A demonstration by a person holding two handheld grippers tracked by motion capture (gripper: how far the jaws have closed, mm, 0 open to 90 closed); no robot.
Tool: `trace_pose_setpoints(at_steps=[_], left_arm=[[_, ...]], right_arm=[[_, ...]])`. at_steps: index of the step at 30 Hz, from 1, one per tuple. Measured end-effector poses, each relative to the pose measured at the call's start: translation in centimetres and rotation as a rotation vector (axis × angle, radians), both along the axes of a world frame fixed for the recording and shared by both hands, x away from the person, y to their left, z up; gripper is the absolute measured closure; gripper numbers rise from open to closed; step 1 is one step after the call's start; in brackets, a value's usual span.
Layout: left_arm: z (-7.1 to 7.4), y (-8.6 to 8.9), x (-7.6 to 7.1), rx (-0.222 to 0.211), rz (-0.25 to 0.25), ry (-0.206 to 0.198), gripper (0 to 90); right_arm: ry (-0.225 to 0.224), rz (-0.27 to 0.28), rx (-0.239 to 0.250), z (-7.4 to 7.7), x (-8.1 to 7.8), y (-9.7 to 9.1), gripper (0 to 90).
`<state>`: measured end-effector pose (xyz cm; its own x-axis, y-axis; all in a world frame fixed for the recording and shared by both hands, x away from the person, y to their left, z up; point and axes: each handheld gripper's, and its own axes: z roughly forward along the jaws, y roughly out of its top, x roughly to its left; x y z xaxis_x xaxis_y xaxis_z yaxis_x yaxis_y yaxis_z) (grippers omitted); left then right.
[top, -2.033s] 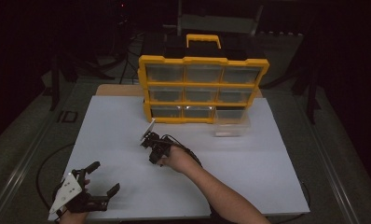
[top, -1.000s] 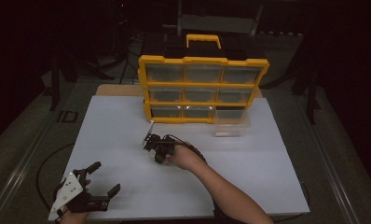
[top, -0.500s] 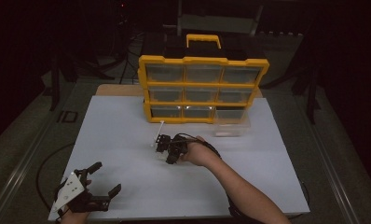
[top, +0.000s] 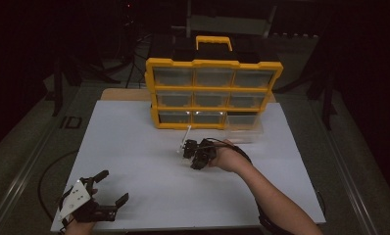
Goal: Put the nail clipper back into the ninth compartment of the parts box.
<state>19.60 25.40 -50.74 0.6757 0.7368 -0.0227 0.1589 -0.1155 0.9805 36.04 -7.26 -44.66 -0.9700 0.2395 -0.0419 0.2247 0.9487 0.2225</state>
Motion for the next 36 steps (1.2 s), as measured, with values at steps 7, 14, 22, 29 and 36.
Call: trace_pose_setpoints(at_steps=[7, 14, 22, 29, 36], left_arm=[[-0.1, -0.2, 0.1, 0.006, -0.005, 0.008, 0.5], [-0.2, -0.3, 0.2, 0.009, -0.009, 0.015, 0.5], [-0.3, -0.4, 0.2, 0.009, -0.009, 0.017, 0.5], [-0.3, -0.4, 0.2, 0.011, -0.008, 0.022, 0.5], [-0.3, -0.4, 0.3, 0.016, -0.008, 0.023, 0.5]], right_arm=[[-0.026, 0.015, -0.018, 1.0, -0.1, -2.5, 77.7], [-0.051, 0.027, -0.038, 2.2, -0.1, -4.8, 77.7], [-0.077, 0.032, -0.052, 3.5, -0.1, -7.2, 77.7], [-0.095, 0.039, -0.057, 4.5, -0.1, -9.1, 77.7], [-0.107, 0.036, -0.064, 5.4, -0.1, -11.0, 77.6]])
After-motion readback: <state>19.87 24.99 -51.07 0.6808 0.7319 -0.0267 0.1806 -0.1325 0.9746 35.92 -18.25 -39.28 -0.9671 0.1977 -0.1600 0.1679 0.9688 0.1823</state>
